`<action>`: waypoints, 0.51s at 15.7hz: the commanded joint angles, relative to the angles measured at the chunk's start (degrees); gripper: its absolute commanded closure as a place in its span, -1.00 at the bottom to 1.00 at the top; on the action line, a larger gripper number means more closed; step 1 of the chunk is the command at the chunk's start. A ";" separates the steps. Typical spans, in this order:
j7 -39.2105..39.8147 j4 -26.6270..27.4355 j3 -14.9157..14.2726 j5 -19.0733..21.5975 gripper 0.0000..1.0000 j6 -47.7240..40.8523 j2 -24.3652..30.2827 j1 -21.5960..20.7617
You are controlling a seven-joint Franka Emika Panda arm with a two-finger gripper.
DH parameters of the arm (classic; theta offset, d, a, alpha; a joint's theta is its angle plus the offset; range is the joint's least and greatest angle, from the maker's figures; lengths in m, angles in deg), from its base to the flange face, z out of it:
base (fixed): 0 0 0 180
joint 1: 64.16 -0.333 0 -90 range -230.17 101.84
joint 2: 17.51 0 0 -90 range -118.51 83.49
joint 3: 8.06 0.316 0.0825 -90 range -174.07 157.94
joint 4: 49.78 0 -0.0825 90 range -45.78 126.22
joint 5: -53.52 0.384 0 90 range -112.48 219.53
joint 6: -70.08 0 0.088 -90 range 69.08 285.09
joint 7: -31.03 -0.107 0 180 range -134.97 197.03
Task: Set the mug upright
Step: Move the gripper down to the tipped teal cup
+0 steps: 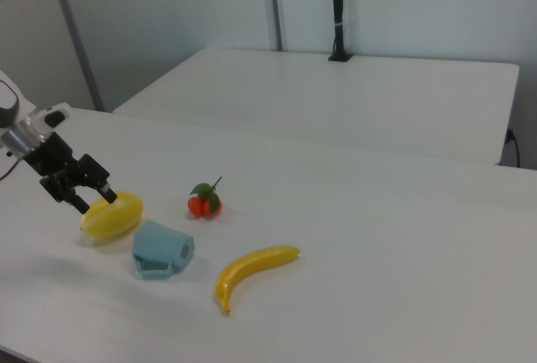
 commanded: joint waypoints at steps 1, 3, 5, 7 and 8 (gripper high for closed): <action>-1.75 1.65 -0.22 -4.76 -1.00 3.79 -2.27 1.48; -1.75 1.65 -0.39 -5.91 -1.00 5.72 -3.50 2.45; -1.75 1.65 -0.74 -7.75 -1.00 6.34 -4.99 3.15; -1.84 1.65 -1.71 -8.81 -1.00 6.95 -6.14 3.33; -1.84 1.65 -1.80 -8.90 -1.00 7.31 -6.84 3.68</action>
